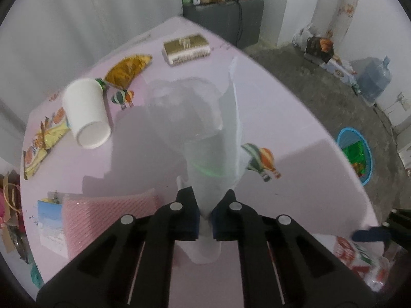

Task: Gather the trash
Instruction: 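Carry the white paper and milk bottle over the blue wastebasket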

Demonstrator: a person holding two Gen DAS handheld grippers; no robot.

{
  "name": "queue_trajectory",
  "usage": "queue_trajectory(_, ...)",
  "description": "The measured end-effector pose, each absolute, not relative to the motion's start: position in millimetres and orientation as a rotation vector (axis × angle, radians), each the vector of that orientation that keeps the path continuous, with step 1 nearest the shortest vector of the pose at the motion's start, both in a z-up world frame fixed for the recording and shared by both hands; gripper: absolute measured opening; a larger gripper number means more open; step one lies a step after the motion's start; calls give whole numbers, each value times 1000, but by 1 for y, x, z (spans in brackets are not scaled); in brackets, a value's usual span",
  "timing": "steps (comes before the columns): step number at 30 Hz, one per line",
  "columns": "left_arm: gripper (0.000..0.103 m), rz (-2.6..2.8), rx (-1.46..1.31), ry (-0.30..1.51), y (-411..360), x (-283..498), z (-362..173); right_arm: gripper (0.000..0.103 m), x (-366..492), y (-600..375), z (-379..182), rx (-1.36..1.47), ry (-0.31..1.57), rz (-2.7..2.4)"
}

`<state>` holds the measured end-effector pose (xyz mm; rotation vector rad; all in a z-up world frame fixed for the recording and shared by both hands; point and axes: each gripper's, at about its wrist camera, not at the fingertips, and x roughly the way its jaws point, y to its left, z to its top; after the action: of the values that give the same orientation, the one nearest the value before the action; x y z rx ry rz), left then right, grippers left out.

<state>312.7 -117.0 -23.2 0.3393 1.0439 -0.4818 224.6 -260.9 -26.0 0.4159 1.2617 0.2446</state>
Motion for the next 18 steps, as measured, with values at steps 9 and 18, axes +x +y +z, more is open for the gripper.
queue_trajectory(9, 4, -531, 318, 958, -109, 275, 19, 64, 210, -252, -33, 402, 1249, 205)
queue_trajectory(18, 4, -606, 316, 917, -129, 241, 40, 62, 173, -281, -17, 566, 1122, 154)
